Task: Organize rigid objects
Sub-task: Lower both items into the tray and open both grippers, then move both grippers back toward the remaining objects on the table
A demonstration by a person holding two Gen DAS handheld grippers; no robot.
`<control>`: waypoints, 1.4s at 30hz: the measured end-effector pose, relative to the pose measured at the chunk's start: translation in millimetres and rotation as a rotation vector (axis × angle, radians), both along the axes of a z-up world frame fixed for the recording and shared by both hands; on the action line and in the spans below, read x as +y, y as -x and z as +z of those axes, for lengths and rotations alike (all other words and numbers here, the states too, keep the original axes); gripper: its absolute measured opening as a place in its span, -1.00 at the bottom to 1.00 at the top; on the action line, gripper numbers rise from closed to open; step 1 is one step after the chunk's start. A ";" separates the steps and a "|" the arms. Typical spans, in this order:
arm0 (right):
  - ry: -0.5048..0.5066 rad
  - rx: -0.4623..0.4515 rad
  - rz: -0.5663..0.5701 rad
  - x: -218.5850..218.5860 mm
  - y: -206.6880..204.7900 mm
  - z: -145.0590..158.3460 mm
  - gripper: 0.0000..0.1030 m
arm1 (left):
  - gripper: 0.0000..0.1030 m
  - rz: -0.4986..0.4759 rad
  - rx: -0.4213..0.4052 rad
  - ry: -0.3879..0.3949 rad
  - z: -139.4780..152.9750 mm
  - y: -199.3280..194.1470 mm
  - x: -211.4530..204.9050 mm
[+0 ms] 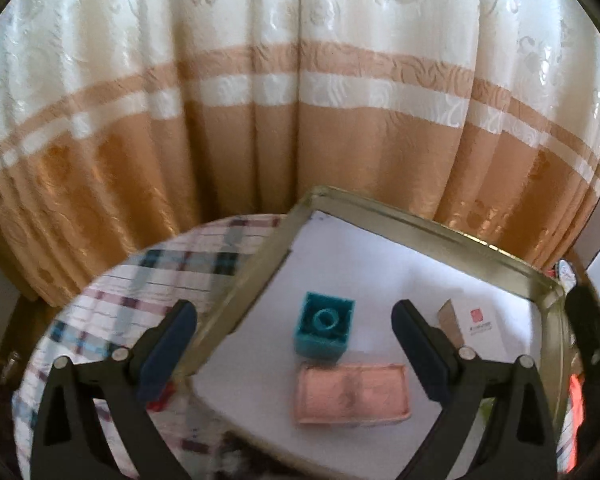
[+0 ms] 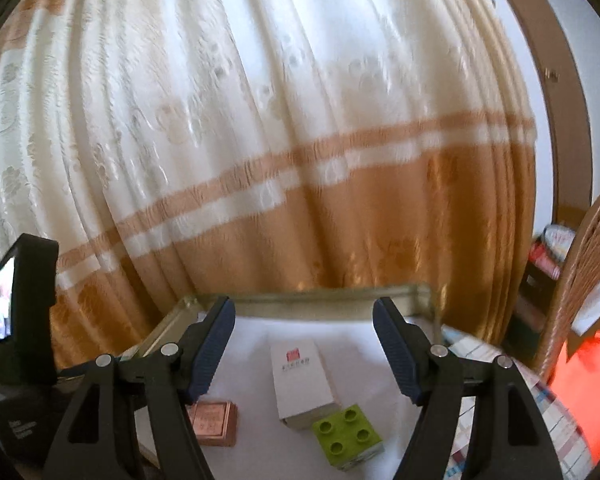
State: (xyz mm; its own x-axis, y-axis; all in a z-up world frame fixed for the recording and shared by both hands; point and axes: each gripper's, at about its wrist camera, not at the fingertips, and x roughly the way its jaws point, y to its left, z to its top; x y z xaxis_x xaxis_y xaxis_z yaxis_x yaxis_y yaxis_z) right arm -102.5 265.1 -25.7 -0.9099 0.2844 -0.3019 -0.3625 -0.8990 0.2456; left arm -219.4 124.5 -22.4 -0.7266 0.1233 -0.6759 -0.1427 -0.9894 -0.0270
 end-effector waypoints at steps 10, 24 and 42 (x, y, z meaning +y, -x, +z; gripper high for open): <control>-0.104 0.045 -0.093 -24.0 -38.1 7.3 0.52 | 0.93 0.080 0.144 0.012 4.5 -62.3 -64.4; -0.063 -0.046 -0.059 -47.2 -95.7 1.0 0.52 | 0.93 0.150 0.131 0.050 -8.5 -118.2 -116.4; 0.071 -0.215 0.087 -74.5 -119.4 -25.6 0.52 | 0.89 0.171 0.057 0.089 -33.6 -165.4 -155.5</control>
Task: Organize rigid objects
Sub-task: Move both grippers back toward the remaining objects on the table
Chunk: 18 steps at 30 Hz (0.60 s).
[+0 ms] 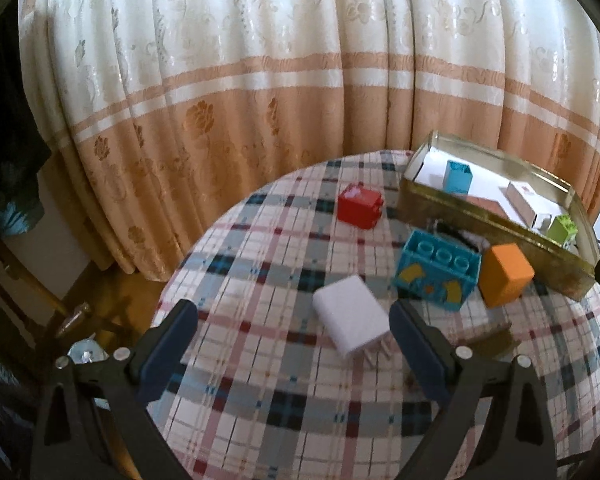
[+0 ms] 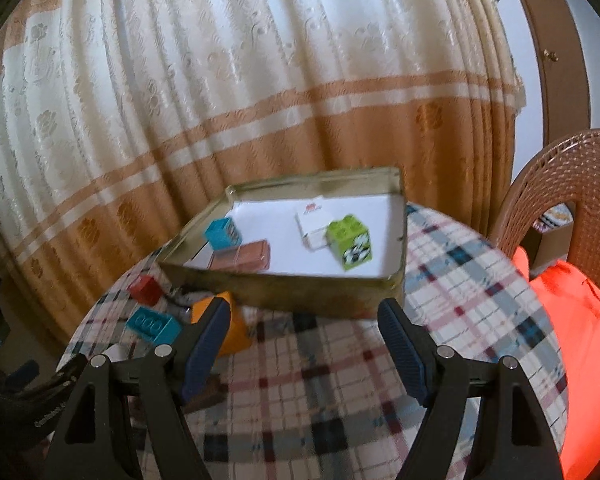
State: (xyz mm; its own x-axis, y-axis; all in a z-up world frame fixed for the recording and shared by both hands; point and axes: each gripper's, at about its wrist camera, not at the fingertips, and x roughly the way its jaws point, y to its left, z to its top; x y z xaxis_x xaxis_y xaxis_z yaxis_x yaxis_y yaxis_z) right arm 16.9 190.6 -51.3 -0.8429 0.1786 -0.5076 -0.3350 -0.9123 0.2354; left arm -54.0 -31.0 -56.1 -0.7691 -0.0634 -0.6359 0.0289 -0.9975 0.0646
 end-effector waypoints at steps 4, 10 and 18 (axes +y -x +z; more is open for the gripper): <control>0.041 -0.051 0.051 -10.4 1.2 -7.3 0.52 | 0.89 -0.010 -0.024 0.007 -5.8 -6.3 -3.4; 0.110 -0.134 0.116 -24.1 5.6 -18.6 0.52 | 0.89 -0.007 -0.074 -0.034 -14.5 -9.9 -13.1; 0.174 -0.215 0.207 -45.1 15.4 -28.5 0.52 | 0.89 0.000 -0.114 -0.041 -26.3 -13.0 -20.9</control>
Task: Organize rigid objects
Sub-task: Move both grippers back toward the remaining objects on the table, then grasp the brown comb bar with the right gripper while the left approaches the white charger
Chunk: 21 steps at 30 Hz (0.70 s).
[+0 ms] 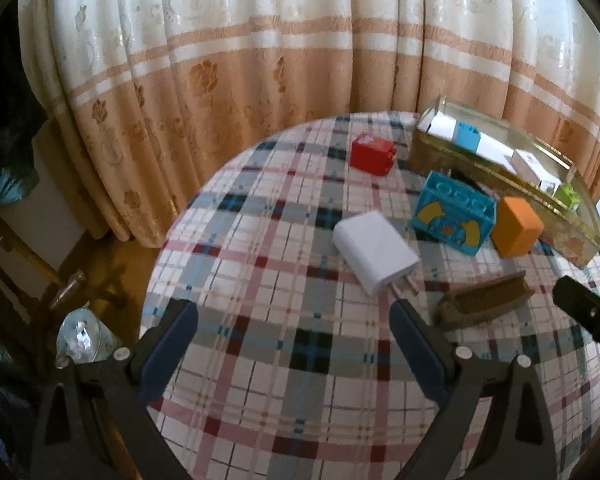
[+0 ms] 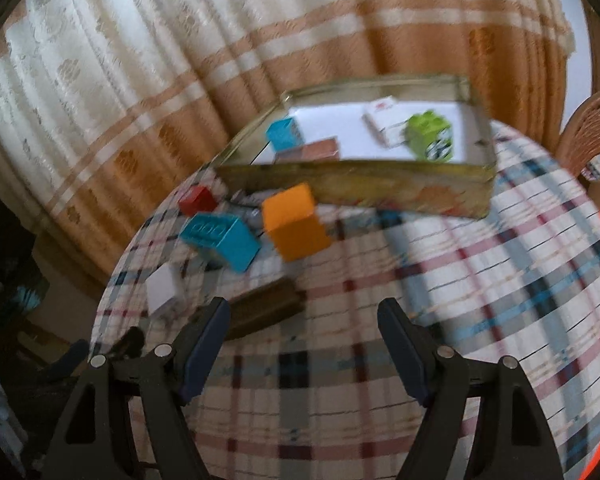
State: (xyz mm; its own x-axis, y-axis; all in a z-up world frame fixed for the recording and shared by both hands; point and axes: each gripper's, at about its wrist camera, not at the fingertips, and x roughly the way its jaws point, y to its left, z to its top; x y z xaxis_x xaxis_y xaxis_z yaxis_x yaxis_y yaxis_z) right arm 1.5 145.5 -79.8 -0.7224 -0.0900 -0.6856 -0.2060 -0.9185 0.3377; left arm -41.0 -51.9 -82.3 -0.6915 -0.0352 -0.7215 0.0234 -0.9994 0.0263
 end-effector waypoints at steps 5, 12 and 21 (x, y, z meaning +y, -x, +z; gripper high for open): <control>0.081 -0.063 0.055 -16.4 9.6 -12.5 0.52 | 0.89 0.019 -0.009 -0.031 0.1 -0.3 -10.9; 0.144 -0.098 0.057 -28.5 28.6 -18.3 0.52 | 0.89 0.051 -0.022 -0.071 3.0 -0.7 -27.5; 0.061 -0.126 0.079 -52.8 65.7 -16.6 0.52 | 0.89 0.058 -0.026 -0.099 5.0 1.3 -38.8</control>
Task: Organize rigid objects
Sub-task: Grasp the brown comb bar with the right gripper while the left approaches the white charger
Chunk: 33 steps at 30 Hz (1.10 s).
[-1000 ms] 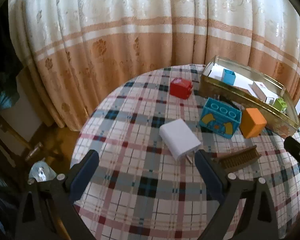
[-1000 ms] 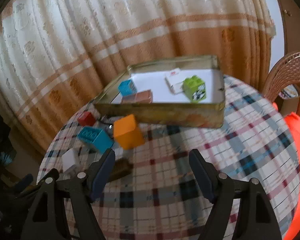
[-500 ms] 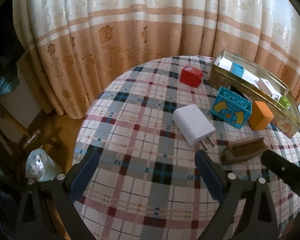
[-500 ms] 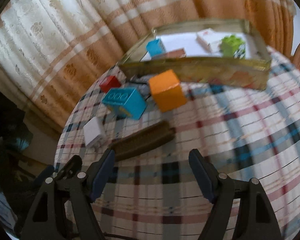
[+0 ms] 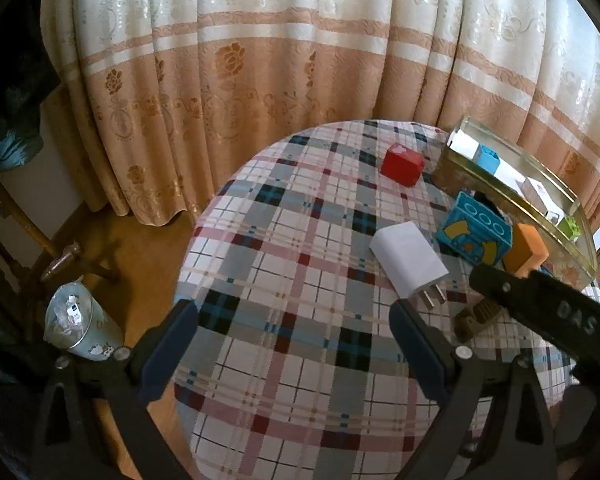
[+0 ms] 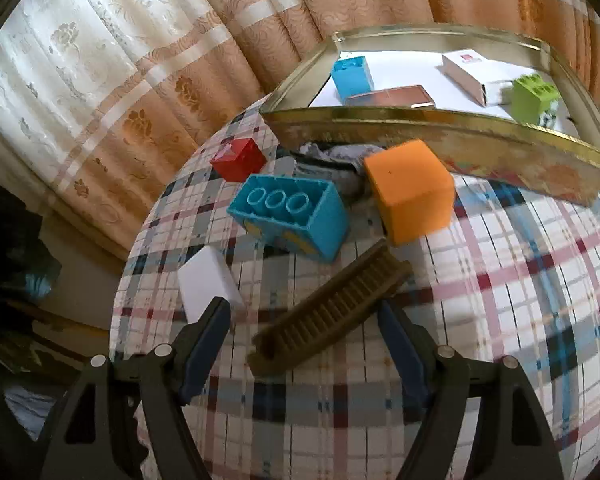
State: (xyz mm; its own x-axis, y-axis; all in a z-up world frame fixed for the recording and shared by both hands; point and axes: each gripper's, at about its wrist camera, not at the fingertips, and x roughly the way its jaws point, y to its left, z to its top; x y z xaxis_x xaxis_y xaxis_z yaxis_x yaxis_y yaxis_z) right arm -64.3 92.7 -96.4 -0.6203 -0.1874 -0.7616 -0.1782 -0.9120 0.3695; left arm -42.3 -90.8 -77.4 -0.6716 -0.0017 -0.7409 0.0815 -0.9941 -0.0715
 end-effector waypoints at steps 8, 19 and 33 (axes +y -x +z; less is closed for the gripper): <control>-0.182 0.001 0.112 -9.2 6.1 -1.0 -0.01 | 0.89 -0.002 -0.011 -0.012 -0.9 3.6 0.4; -0.148 -0.002 0.285 20.2 -15.0 2.0 -0.44 | 0.89 -0.041 -0.029 -0.016 6.6 16.4 14.8; -0.219 0.016 0.276 34.5 -34.0 0.3 -0.44 | 0.89 -0.095 -0.139 0.021 -3.6 67.3 69.9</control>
State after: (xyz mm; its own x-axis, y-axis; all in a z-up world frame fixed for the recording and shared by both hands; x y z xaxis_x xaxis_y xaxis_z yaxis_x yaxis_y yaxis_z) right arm -30.3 127.2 -96.1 -0.5813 -0.1828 -0.7929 0.0908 -0.9829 0.1601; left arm -109.6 -20.8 -80.9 -0.5608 0.0399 -0.8270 -0.0050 -0.9990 -0.0448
